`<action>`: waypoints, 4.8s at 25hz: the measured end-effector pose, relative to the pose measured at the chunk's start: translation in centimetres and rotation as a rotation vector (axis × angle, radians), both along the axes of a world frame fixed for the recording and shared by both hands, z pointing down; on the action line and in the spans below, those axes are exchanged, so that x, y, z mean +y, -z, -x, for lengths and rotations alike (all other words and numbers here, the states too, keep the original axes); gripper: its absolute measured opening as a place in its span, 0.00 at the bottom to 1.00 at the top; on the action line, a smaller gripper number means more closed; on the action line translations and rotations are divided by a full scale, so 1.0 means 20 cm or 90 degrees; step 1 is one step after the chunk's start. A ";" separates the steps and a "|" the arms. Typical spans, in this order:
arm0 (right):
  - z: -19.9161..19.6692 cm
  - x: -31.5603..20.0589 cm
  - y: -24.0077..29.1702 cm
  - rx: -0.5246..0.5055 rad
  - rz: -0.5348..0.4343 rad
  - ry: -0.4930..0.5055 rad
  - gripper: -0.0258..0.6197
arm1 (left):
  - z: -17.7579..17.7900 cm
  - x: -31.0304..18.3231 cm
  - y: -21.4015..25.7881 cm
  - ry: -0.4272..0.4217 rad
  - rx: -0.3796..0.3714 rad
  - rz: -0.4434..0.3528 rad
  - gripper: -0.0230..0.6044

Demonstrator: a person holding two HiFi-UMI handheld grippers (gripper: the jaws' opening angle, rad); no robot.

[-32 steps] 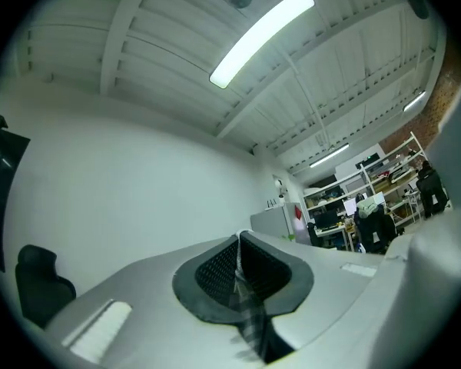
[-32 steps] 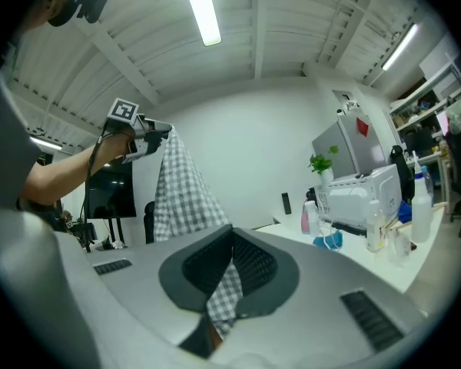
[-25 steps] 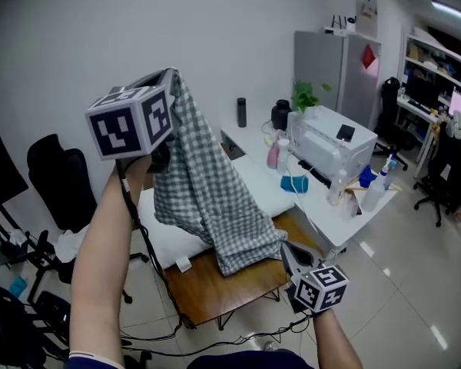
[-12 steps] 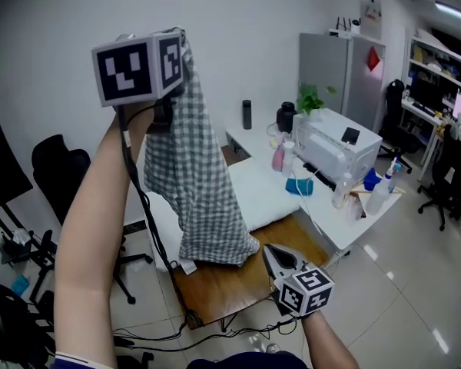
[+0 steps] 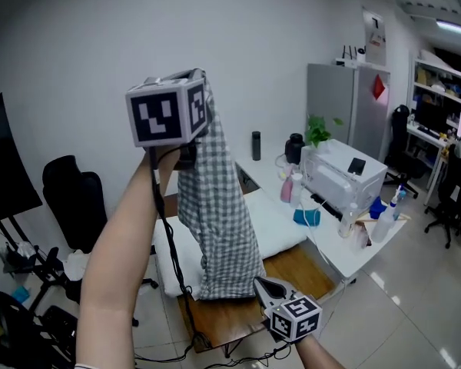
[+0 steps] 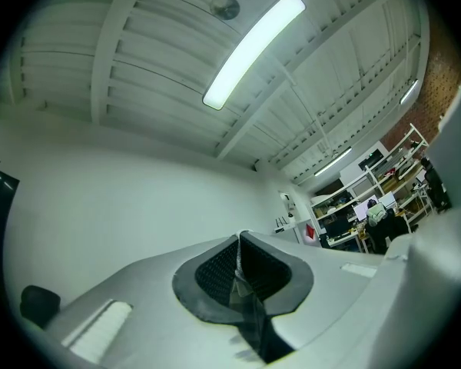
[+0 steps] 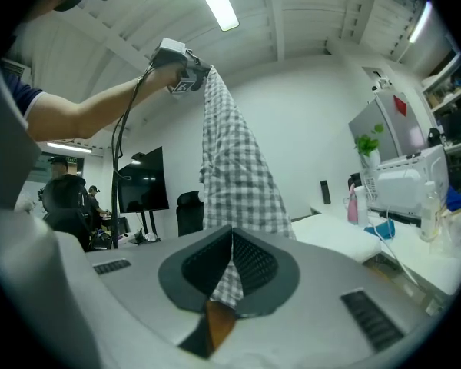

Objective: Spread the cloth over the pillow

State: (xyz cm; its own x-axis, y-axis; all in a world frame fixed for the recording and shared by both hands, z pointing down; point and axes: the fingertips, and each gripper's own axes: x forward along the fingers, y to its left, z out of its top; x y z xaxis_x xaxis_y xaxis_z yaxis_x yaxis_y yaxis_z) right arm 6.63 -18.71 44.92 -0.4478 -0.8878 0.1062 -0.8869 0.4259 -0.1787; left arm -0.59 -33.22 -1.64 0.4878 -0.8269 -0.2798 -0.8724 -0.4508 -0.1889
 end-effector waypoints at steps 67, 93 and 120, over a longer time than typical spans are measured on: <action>-0.80 -0.24 0.35 0.126 -0.094 -0.344 0.09 | 0.81 -0.33 -0.23 0.151 0.042 0.080 0.06; -1.18 -0.54 0.99 0.196 -0.155 -0.347 0.09 | 1.48 -0.30 -1.38 0.254 0.074 0.287 0.06; -1.22 -1.22 1.30 0.224 -0.196 -0.311 0.09 | 1.52 -0.70 -1.04 0.283 0.151 0.203 0.06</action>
State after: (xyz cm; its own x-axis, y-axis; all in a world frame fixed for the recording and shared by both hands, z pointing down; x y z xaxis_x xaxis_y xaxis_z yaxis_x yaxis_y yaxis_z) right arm 30.93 -43.18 18.86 0.0283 -0.9926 -0.1177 -0.9736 -0.0540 0.2217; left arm -30.96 -47.14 19.24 0.0298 -0.9986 -0.0433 -0.9922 -0.0347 0.1194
